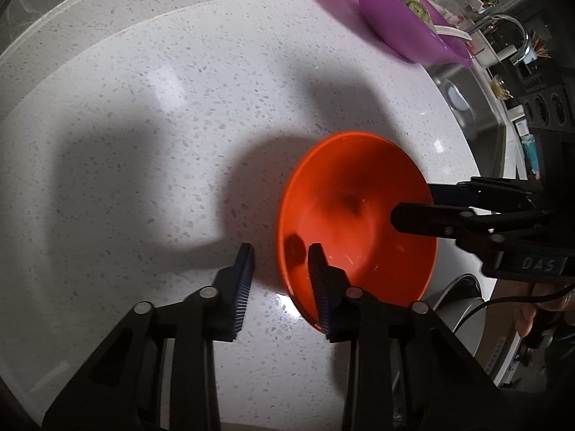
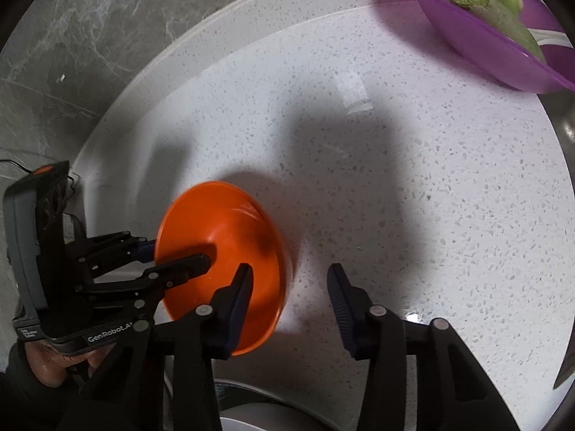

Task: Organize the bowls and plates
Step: 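Close both grippers on the orange bowl rim, then lift the orange bowl with both grippers and carry it toward the blue-and-white bowl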

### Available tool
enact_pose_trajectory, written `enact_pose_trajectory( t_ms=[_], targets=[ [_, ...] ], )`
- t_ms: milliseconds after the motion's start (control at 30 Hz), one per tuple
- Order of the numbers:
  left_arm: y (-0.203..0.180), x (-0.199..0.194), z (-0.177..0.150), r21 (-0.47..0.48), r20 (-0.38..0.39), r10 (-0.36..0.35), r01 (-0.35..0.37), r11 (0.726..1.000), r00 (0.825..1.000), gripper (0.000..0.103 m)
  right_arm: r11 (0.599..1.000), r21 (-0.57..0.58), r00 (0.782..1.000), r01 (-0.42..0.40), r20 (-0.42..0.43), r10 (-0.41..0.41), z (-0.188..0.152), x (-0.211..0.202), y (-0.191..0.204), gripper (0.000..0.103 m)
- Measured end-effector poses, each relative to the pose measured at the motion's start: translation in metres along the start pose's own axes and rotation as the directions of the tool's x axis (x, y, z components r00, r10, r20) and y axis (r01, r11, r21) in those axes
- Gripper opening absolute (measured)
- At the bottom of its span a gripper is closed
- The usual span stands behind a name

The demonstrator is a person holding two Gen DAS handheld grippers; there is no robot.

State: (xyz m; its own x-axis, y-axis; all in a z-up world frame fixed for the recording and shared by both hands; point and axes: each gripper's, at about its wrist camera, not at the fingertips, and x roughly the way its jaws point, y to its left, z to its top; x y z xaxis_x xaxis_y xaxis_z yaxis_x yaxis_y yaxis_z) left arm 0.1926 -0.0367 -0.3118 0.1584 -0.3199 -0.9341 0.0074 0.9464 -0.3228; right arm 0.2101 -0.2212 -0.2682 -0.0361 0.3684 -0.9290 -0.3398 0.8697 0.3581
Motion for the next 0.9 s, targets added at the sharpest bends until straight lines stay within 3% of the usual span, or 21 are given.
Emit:
enact_pose_trajectory(
  t_ms=[233,900],
  targets=[
    [-0.010,0.009,0.004,0.007,-0.003,-0.003,0.003,1.000,1.000,0.015,1.000,0.008,0.999,-0.017,-0.029,0.017,0.001,0.010,0.003,0.013],
    [-0.019,-0.018,0.018,-0.006,0.037,-0.019,0.019,1.000,0.999,0.013,1.000,-0.003,1.000,-0.008,0.007,0.008,0.009,-0.013,0.005,0.010]
  ],
)
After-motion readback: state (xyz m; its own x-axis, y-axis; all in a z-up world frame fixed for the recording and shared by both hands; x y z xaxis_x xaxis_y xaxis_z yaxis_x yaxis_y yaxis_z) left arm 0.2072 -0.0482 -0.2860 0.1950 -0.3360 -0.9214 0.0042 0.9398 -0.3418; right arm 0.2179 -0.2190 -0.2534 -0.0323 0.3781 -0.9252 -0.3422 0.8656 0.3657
